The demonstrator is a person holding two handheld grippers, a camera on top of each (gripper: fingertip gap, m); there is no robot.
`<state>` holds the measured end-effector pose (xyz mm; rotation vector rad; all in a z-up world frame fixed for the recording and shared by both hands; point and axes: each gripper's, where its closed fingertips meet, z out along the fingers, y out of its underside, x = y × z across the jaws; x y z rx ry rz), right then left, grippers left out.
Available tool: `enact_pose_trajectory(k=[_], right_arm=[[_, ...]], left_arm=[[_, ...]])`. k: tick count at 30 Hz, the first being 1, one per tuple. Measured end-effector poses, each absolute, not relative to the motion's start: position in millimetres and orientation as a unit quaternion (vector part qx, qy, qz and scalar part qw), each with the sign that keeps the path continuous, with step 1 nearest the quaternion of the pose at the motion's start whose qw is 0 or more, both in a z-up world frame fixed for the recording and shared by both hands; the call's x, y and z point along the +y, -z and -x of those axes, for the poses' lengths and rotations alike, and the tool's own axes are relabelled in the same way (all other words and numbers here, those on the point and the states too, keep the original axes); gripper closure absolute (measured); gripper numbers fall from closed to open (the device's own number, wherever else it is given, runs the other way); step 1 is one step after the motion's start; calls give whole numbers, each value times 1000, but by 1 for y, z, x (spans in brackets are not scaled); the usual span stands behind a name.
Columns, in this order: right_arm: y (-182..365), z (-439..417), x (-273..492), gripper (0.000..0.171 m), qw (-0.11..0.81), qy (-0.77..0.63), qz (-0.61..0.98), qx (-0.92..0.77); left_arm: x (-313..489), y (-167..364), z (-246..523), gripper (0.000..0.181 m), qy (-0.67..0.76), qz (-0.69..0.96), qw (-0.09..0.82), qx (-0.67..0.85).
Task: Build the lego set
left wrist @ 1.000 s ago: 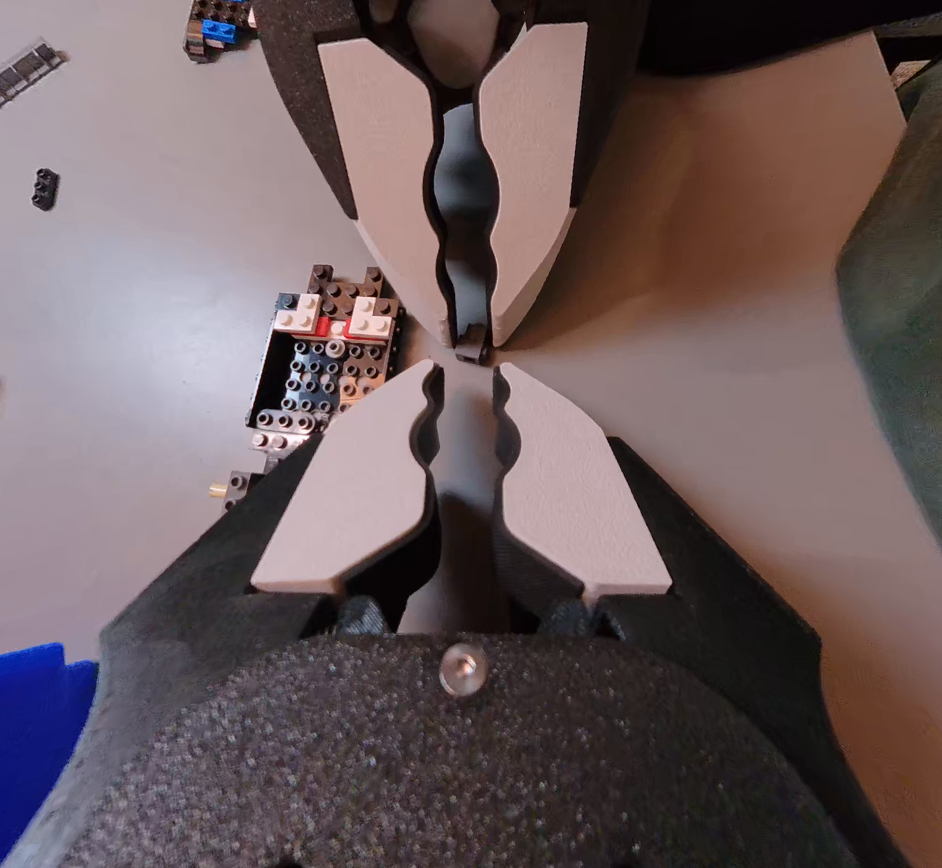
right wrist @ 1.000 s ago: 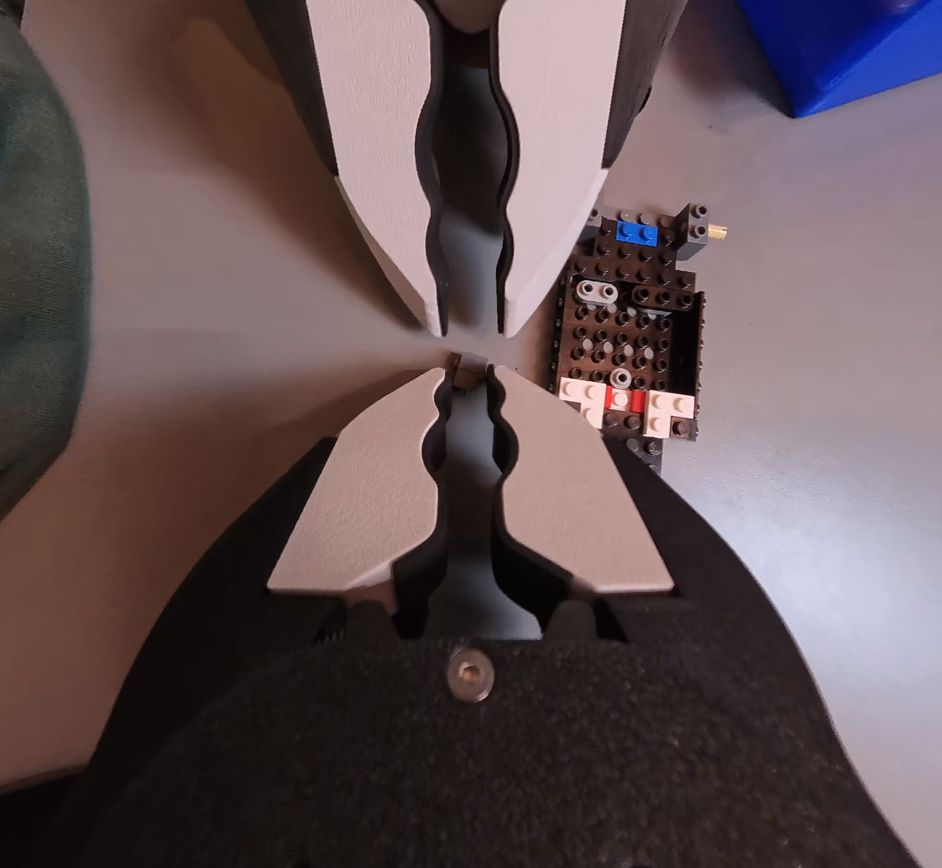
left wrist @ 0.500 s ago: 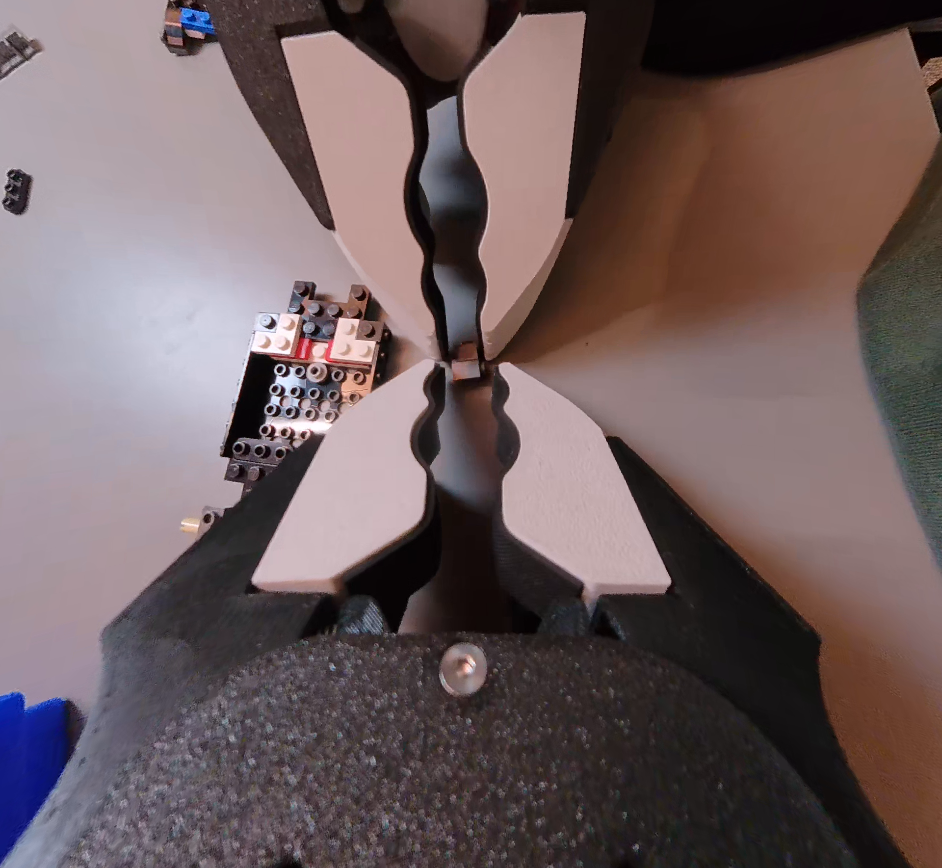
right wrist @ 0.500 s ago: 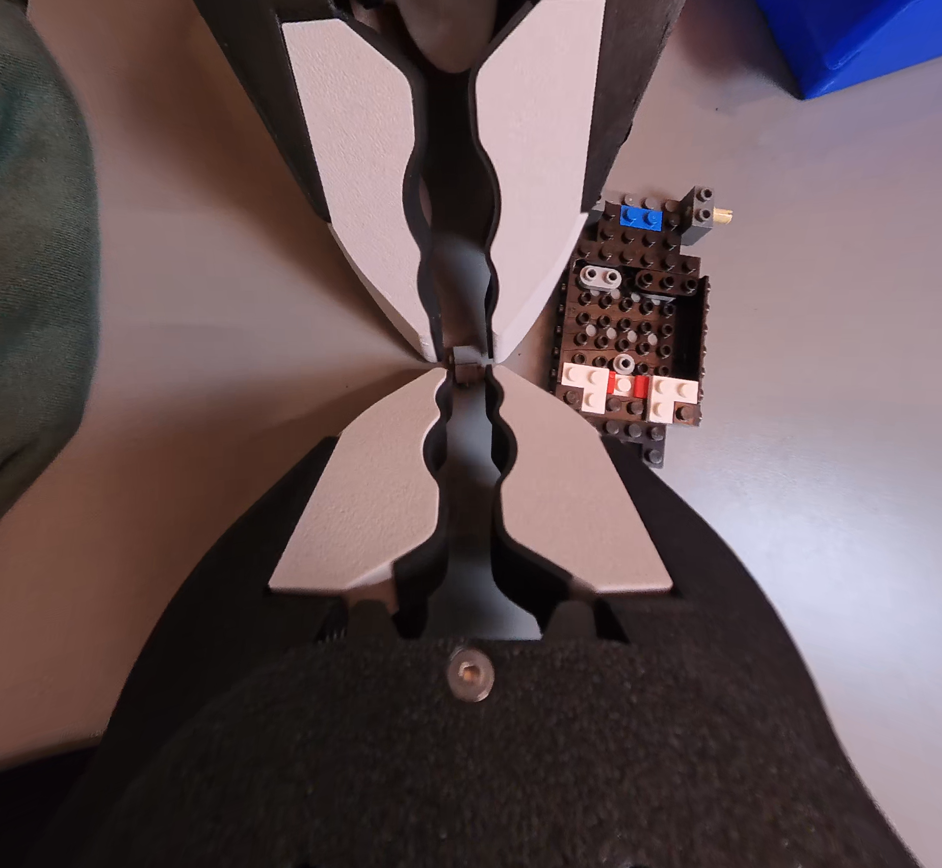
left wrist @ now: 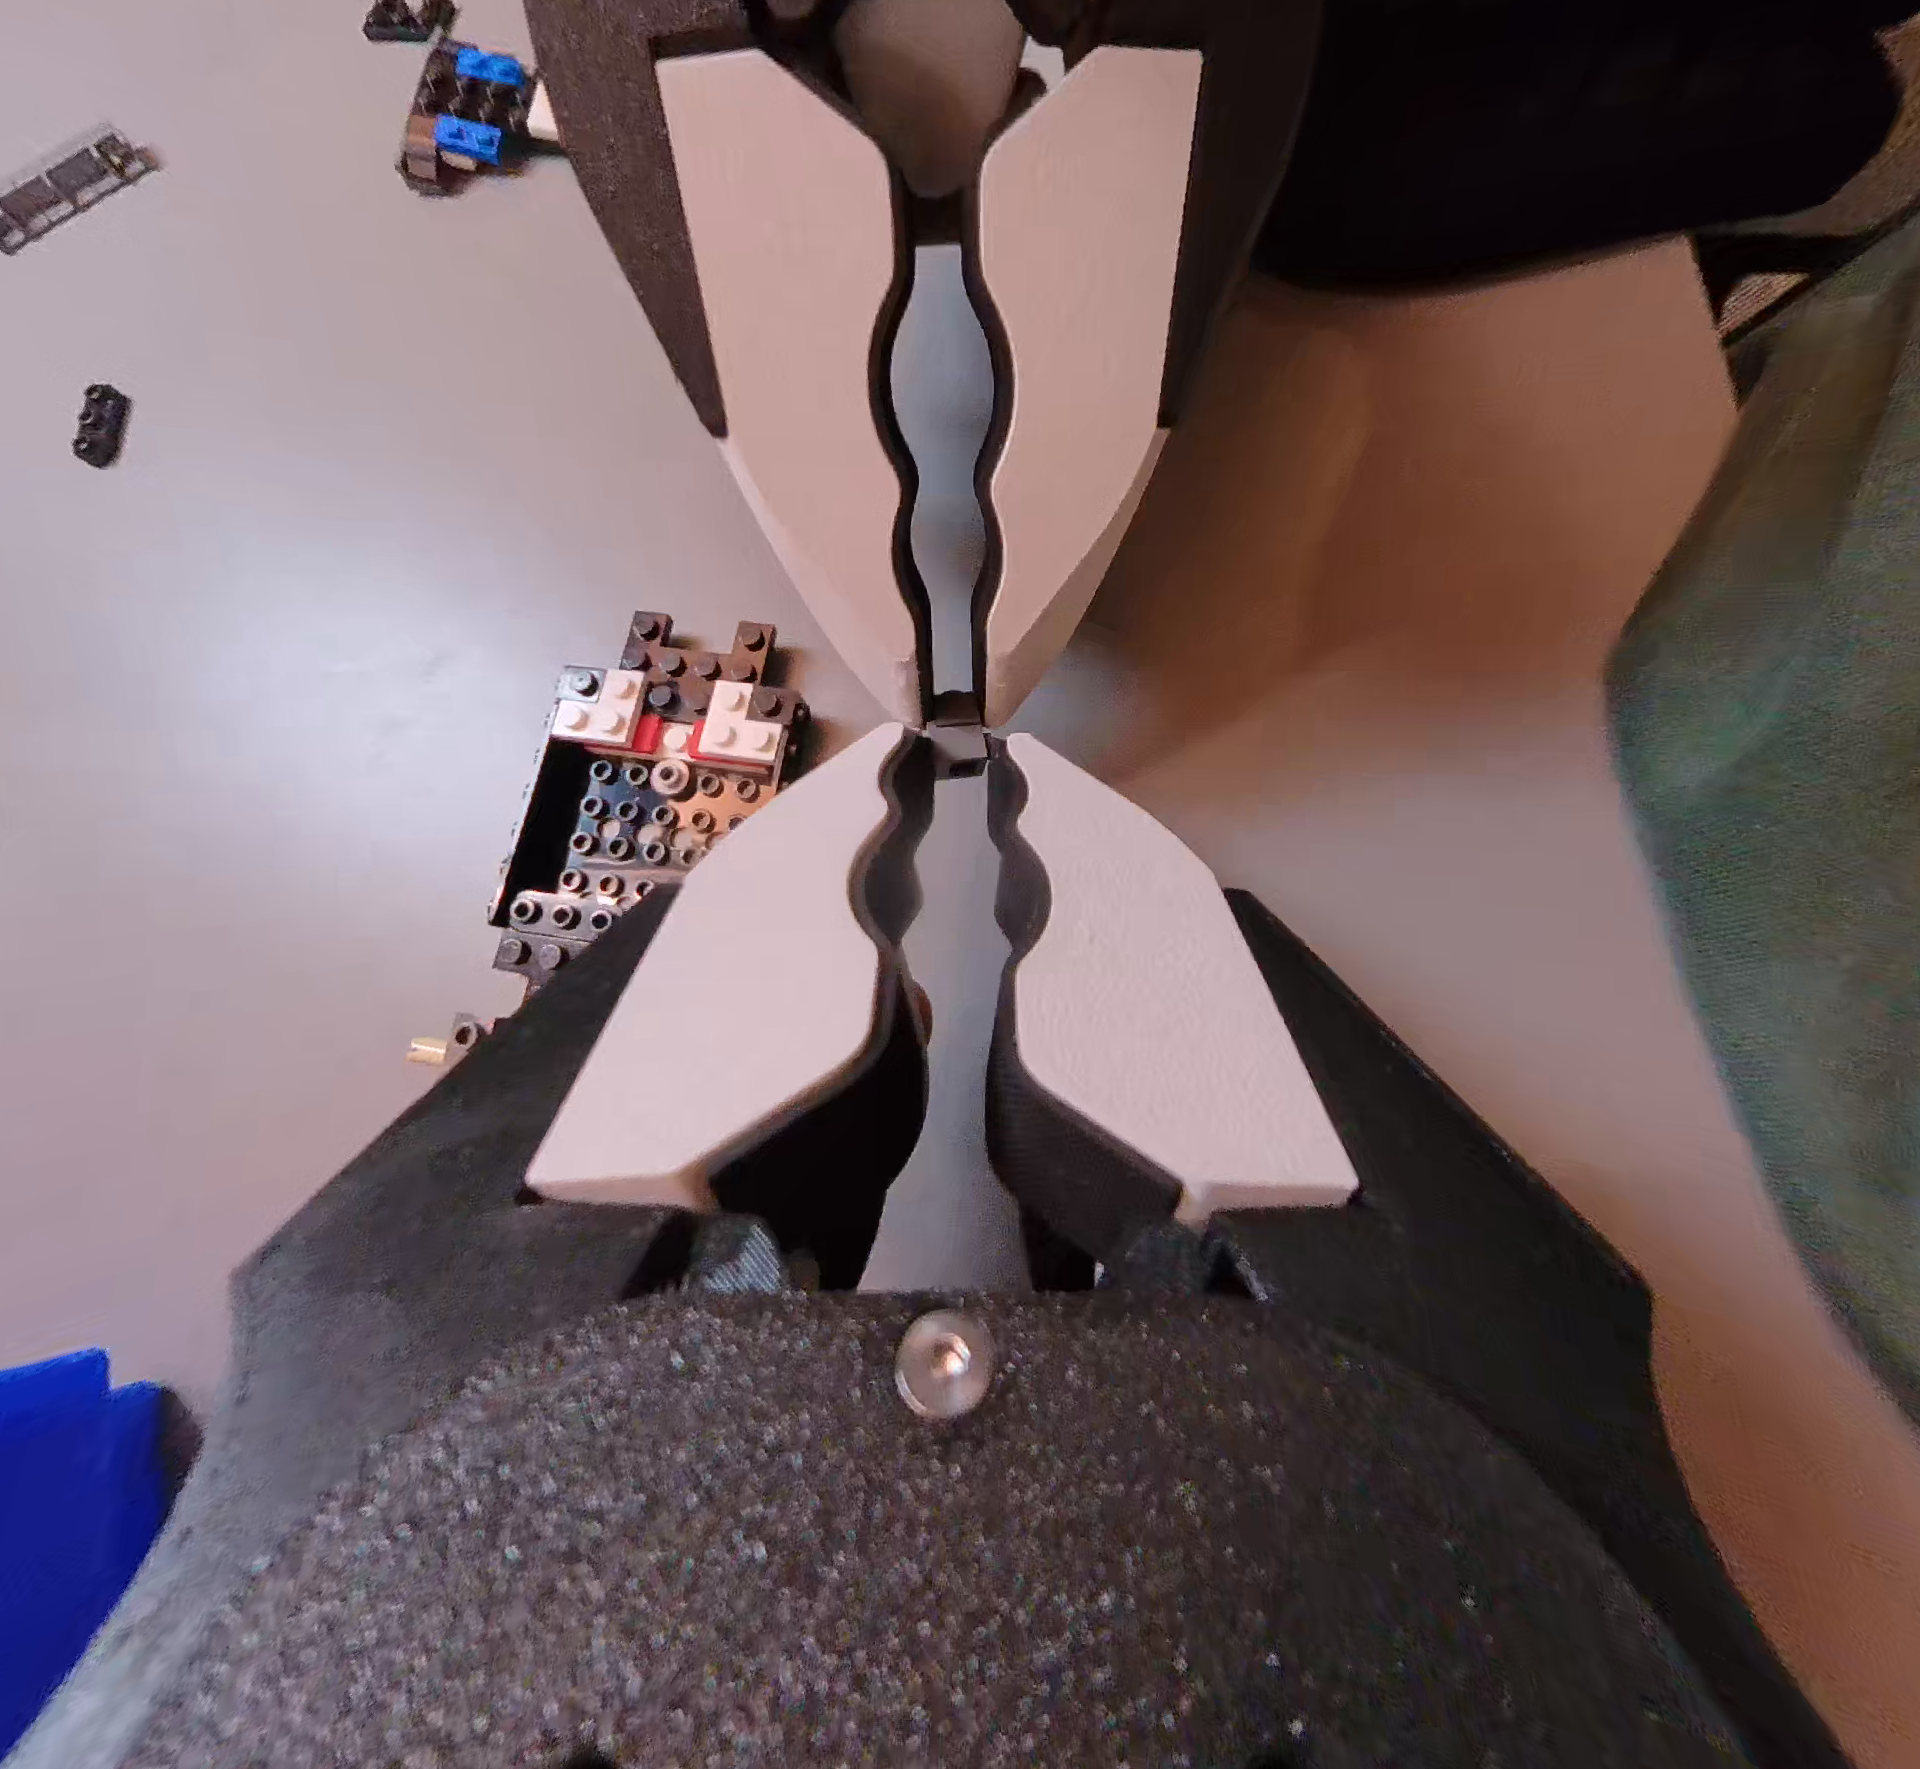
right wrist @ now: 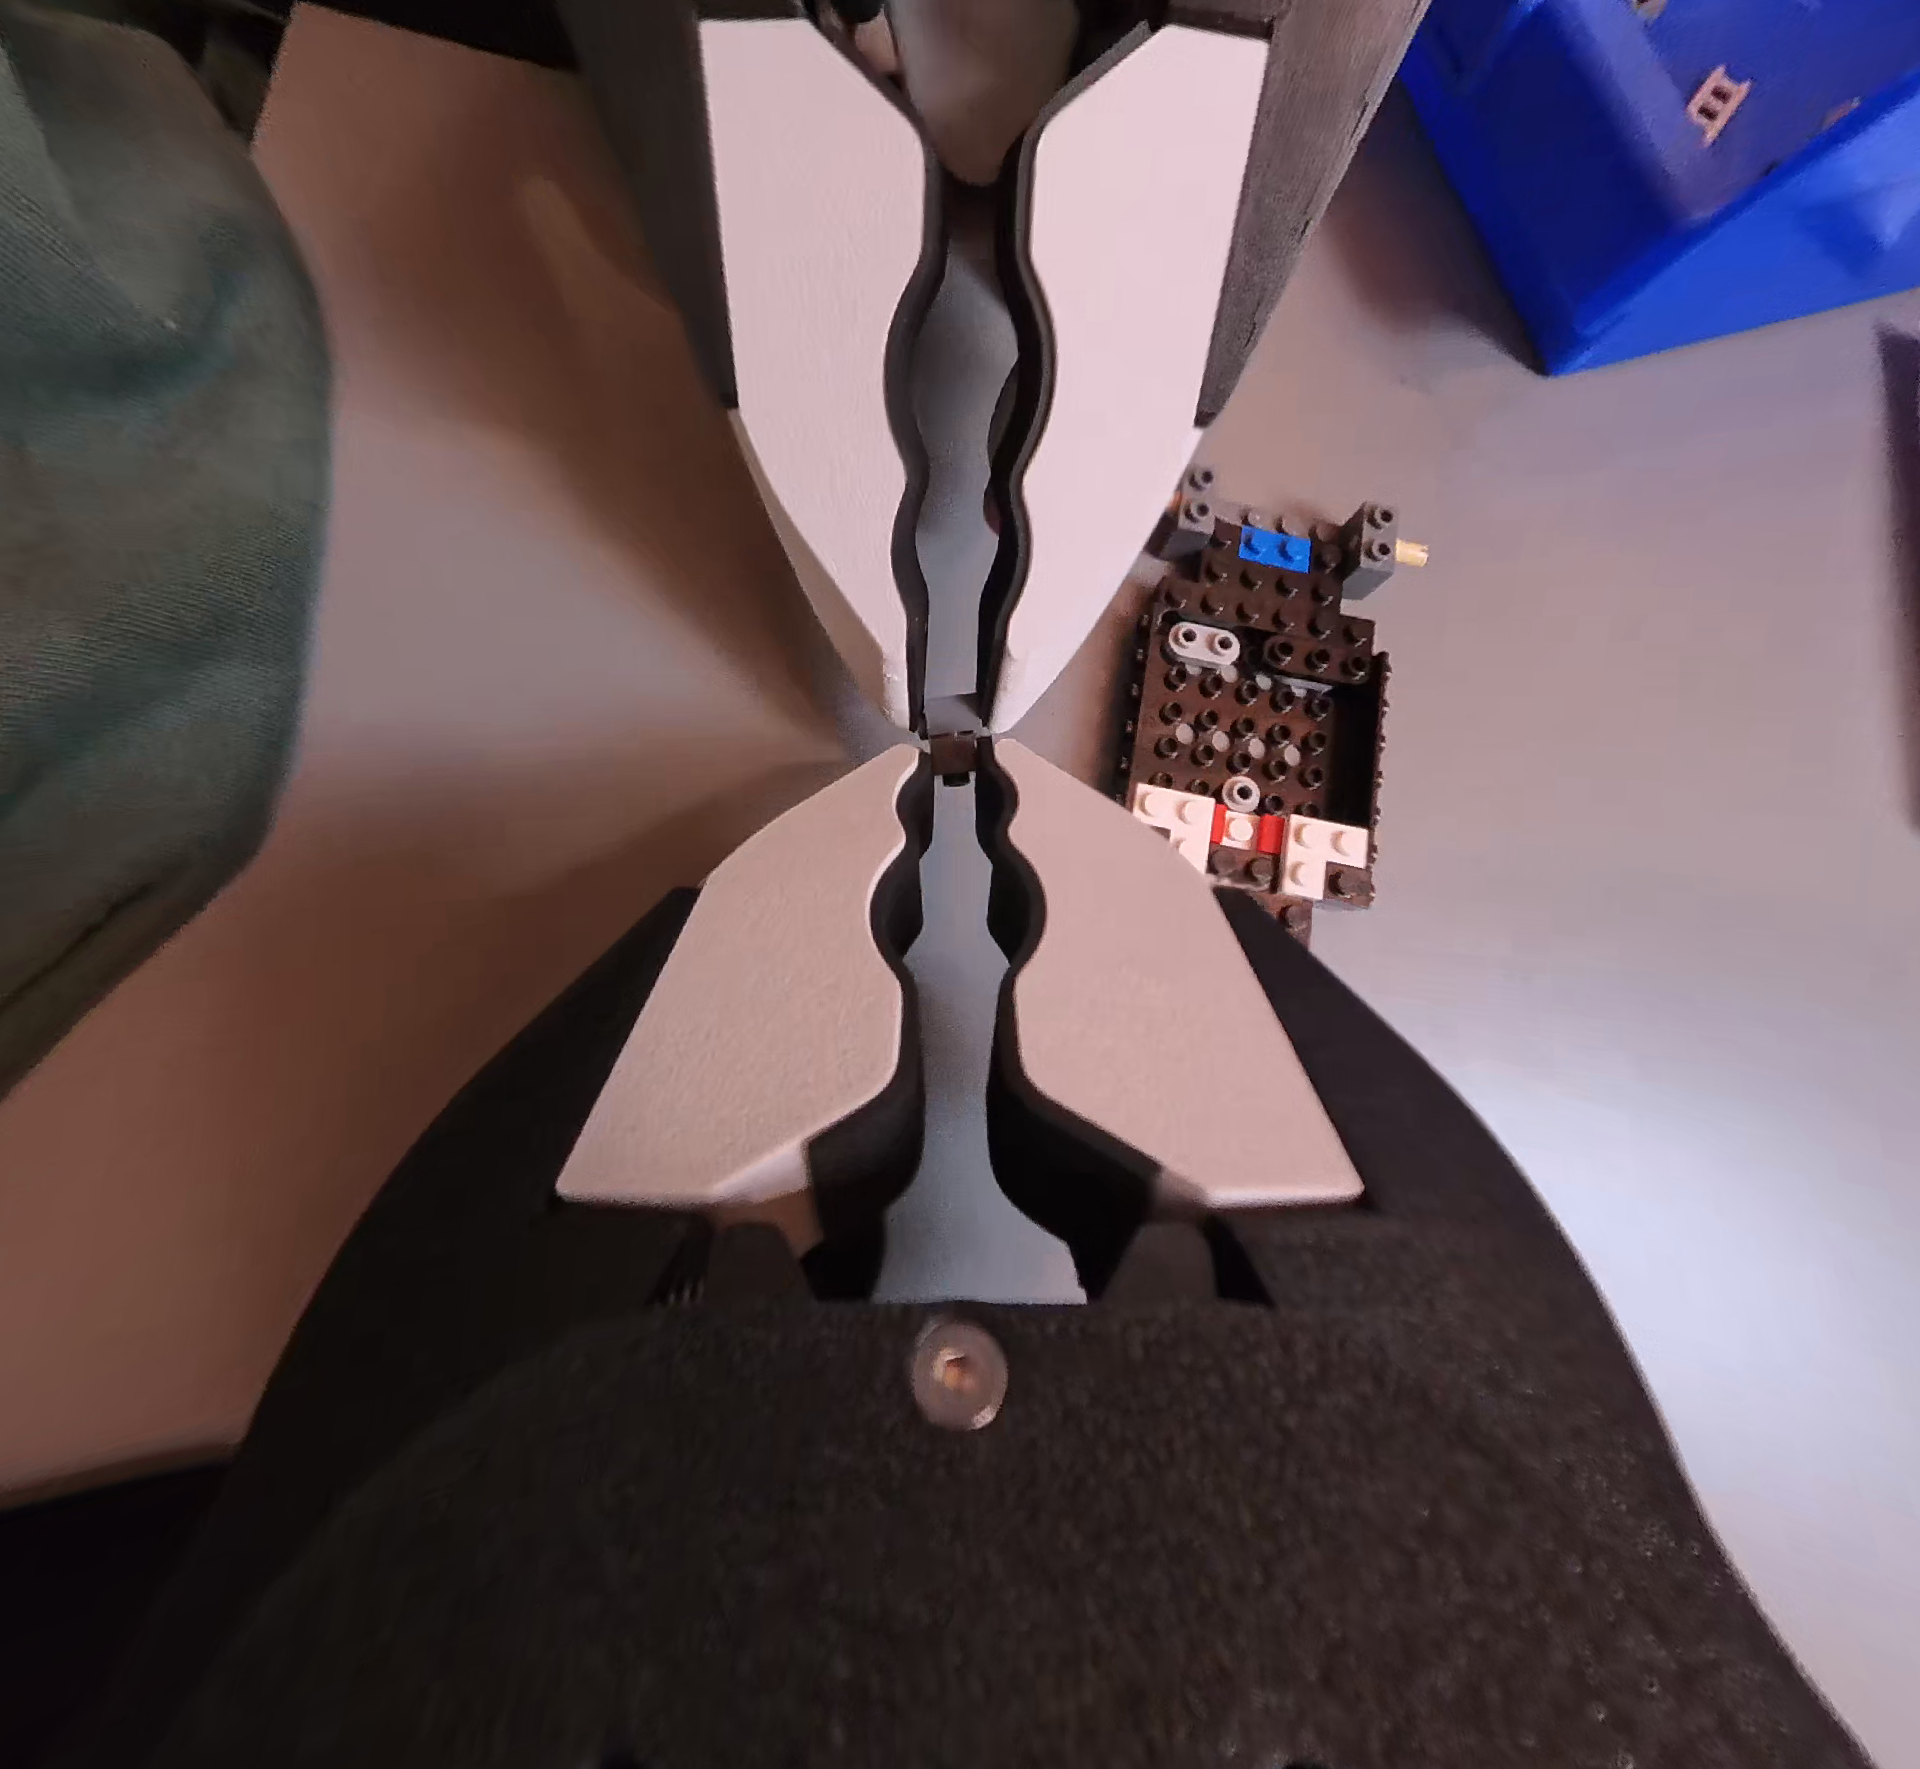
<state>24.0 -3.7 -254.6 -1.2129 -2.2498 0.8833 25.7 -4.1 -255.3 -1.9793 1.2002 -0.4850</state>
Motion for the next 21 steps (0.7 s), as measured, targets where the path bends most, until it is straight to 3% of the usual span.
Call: enact_pose_trajectory(k=[2,5,10,14,16,21], right_arm=[[266,-34,20,164,222,-250,457,-825],[252,-36,27,163,226,-314,477,-790],[253,-24,16,163,233,-326,464,-790],[257,-21,14,163,233,-329,460,-791],[256,-20,14,163,239,-330,458,-790],[256,-19,17,163,250,-332,461,-784]], left_arm=[[-6,247,-20,171,203,774,382,462],[8,221,7,170,212,783,426,401],[52,188,104,170,36,823,511,244],[61,209,151,170,-28,864,478,158],[63,222,158,153,-41,877,454,150],[66,222,149,146,-56,866,461,184]])
